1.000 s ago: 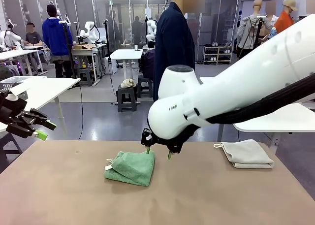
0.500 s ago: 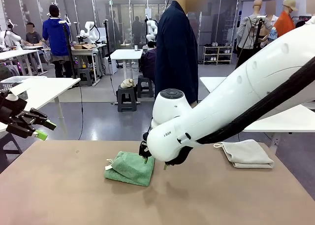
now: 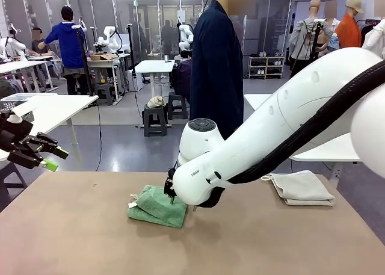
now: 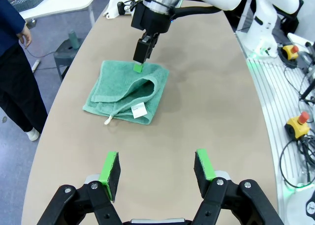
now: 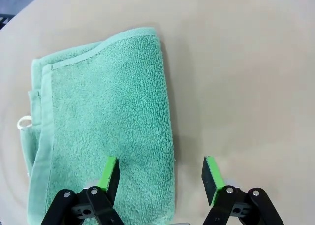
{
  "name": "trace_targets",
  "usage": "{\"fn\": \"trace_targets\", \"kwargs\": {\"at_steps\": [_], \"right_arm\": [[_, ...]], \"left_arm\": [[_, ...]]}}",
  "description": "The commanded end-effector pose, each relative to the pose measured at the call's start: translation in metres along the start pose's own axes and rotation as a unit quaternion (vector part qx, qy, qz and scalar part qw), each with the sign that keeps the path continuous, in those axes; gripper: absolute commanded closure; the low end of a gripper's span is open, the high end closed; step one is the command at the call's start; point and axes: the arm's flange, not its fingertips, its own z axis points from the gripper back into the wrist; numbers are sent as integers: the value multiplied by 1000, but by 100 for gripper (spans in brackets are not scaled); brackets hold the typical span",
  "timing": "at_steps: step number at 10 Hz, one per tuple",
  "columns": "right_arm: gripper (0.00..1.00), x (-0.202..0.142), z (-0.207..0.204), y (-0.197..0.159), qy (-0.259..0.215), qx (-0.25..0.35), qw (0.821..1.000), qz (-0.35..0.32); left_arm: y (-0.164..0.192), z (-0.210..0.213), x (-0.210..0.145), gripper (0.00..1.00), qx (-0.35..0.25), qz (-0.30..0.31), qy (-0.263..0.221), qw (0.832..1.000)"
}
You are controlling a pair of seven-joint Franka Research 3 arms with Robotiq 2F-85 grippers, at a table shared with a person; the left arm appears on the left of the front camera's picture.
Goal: Fold the towels and place them in the basket.
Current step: Stack the folded Towel with hook on the right side of the table.
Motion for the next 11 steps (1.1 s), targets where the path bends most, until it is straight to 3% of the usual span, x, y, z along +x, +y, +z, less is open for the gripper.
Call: {"fn": "trace_targets", "kwargs": {"at_steps": [1, 6, 7, 8, 9, 10, 11], "right_arm": [[15, 0, -10, 7, -22, 11, 1000, -16], [59, 0, -19, 6, -26, 23, 999, -10], [51, 0, -18, 6, -28, 21, 999, -10], [79, -1, -17, 7, -27, 18, 999, -7], [70, -1, -16, 8, -26, 18, 999, -3], [98, 0, -15, 7, -23, 17, 1000, 2], [81, 1, -13, 6, -21, 18, 1000, 5]], "left_arm": [[0, 1, 1, 23, 0, -2, 0, 1000], [0, 1, 1, 23, 0, -2, 0, 1000], [0, 1, 1, 23, 0, -2, 0, 1000], [0, 1, 1, 23, 0, -2, 0, 1000], [0, 1, 1, 23, 0, -2, 0, 1000], [0, 1, 1, 23, 0, -2, 0, 1000], [0, 1, 1, 23, 0, -2, 0, 1000]]}}
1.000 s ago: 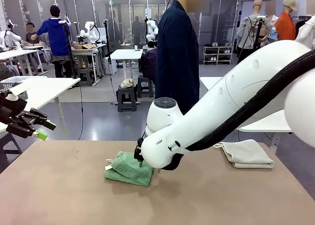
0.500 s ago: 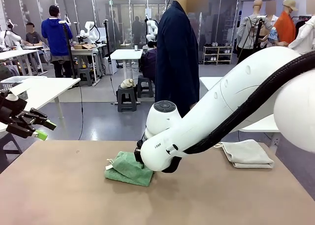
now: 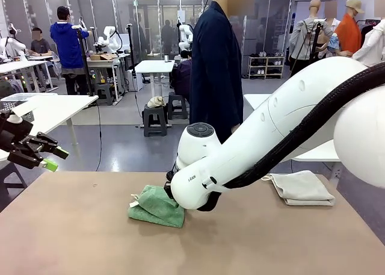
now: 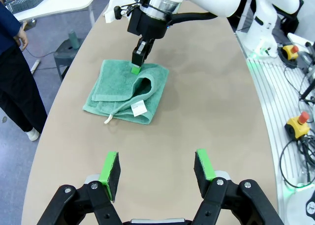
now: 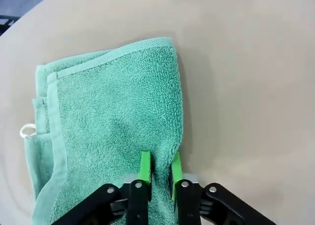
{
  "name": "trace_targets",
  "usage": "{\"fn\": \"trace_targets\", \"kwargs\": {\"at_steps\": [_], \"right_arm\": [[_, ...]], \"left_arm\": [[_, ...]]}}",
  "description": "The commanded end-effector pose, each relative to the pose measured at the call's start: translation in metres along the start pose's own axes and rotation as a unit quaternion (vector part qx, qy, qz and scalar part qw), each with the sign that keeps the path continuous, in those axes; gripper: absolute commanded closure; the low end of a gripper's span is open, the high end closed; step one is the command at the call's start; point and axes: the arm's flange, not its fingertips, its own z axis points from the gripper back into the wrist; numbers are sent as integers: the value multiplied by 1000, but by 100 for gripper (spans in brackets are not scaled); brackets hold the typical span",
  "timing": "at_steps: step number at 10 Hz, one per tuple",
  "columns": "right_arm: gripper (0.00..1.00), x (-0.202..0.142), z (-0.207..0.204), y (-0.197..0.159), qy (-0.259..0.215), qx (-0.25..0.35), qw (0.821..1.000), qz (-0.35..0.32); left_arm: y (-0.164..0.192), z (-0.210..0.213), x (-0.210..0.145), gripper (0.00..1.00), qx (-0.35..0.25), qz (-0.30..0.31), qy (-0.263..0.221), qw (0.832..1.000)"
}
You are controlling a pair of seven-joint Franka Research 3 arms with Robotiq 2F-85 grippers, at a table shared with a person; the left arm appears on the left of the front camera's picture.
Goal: Fold the towels and place them in the basket.
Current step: Stack the folded Towel with hook on the right side of the table.
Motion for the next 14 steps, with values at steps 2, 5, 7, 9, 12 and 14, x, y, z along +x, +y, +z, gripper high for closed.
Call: {"fn": "trace_targets", "kwargs": {"at_steps": [2, 5, 7, 9, 12, 14], "right_arm": [[100, 3, 2, -3, -3, 6, 1000, 4], [100, 14, 9, -13, 31, 14, 999, 18], [100, 27, 33, -23, 40, 24, 997, 55], [100, 44, 78, -35, 28, 21, 995, 92], [100, 64, 155, -53, 7, -23, 992, 126], [100, 79, 192, -71, 7, -81, 987, 139]], "left_arm": [[0, 1, 1, 23, 0, -2, 0, 1000], [0, 1, 1, 23, 0, -2, 0, 1000], [0, 1, 1, 23, 0, -2, 0, 1000], [0, 1, 1, 23, 0, -2, 0, 1000], [0, 1, 1, 23, 0, -2, 0, 1000], [0, 1, 1, 23, 0, -2, 0, 1000]]}}
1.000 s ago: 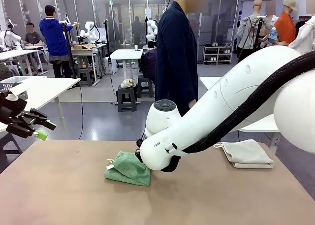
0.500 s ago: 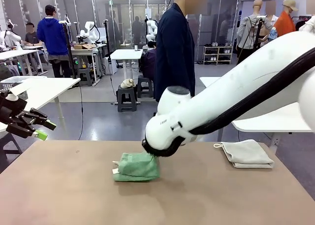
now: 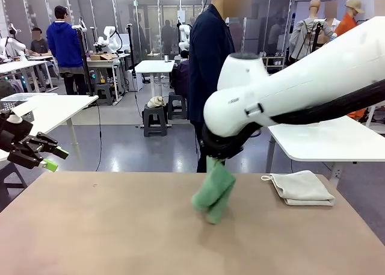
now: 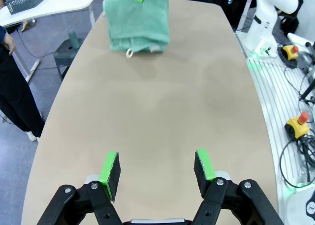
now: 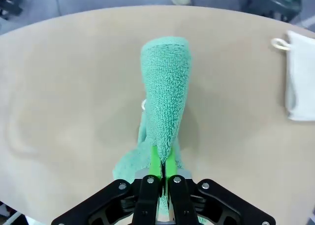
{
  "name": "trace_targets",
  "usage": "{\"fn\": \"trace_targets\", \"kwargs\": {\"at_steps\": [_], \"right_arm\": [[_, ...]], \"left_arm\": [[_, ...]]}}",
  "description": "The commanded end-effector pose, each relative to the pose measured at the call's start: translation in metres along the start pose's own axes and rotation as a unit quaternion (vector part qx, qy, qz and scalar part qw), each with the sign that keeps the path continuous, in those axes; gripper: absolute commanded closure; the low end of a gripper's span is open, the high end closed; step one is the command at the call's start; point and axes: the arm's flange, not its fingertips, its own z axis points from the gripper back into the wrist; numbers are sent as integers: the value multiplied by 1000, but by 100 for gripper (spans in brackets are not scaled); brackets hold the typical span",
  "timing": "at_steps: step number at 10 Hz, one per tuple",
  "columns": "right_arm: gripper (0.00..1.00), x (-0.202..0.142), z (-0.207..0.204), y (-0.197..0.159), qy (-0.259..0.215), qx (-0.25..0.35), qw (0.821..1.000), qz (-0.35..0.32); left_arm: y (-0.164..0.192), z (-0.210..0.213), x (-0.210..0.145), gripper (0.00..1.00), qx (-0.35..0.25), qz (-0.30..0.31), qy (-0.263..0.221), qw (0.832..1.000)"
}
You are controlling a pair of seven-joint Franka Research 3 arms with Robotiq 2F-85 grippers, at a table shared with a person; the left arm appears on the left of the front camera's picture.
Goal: Fold the towels and place them in the basket.
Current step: Stack the folded Towel with hook on the right side of the table.
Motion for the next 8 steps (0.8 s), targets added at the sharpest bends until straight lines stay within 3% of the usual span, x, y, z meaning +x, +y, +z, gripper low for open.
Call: {"fn": "trace_targets", "kwargs": {"at_steps": [1, 6, 8], "right_arm": [[100, 4, 18, -24, 6, -46, 999, 19], [100, 41, 44, -117, -13, -96, 995, -28], [100, 59, 47, -140, -6, -122, 992, -18]], "left_arm": [[0, 1, 1, 23, 0, -2, 0, 1000], [0, 1, 1, 23, 0, -2, 0, 1000], [0, 1, 1, 23, 0, -2, 0, 1000]]}}
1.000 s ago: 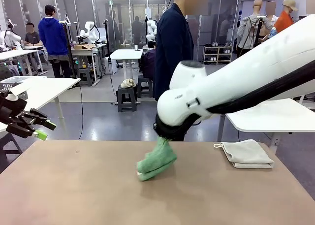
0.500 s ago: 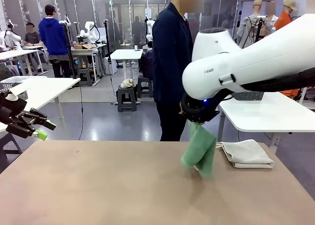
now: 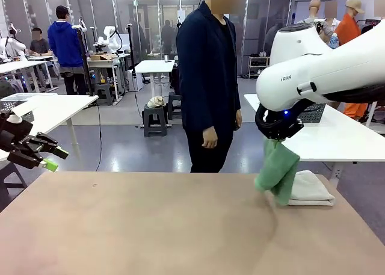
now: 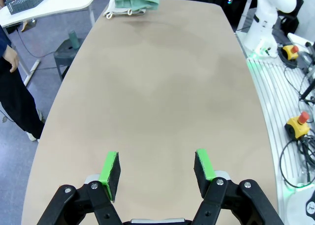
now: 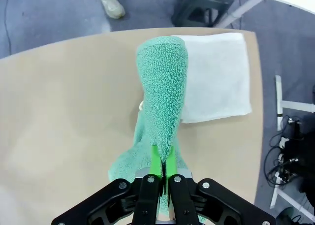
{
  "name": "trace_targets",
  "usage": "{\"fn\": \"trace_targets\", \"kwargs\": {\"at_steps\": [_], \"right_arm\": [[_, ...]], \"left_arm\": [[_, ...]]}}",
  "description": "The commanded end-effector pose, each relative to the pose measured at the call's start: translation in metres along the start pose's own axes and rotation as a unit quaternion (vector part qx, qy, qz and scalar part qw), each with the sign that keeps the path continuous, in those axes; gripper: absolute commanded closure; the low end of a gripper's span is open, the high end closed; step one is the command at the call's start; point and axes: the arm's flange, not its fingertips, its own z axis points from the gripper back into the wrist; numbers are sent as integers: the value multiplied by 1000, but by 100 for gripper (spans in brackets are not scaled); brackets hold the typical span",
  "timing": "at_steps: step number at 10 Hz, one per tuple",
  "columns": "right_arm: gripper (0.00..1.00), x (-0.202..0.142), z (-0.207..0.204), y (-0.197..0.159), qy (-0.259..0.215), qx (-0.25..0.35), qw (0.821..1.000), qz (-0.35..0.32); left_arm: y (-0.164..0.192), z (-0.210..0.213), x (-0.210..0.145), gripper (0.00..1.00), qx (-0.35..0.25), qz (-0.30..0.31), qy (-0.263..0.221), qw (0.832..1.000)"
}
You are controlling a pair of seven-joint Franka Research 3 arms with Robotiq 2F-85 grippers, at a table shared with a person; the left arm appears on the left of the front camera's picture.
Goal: Fold the towels and place them in the basket.
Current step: Stack the folded Towel with hook on the right side of the table.
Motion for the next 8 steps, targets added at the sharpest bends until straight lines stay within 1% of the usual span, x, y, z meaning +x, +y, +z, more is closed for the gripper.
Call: {"fn": "trace_targets", "kwargs": {"at_steps": [1, 2, 4, 5, 6, 8], "right_arm": [[100, 19, 5, -8, 7, -24, 999, 25], [100, 25, 6, -15, 5, -33, 999, 23], [100, 35, 2, -26, 2, -31, 999, 12], [100, 36, 0, -29, -10, -29, 1000, 5], [100, 25, 3, -23, 1, -26, 1000, 6], [100, 25, 3, -23, 1, -26, 1000, 6]], "left_arm": [[0, 1, 1, 23, 0, -2, 0, 1000], [0, 1, 1, 23, 0, -2, 0, 1000], [0, 1, 1, 23, 0, -2, 0, 1000], [0, 1, 1, 23, 0, -2, 0, 1000], [0, 1, 1, 23, 0, -2, 0, 1000], [0, 1, 1, 23, 0, -2, 0, 1000]]}}
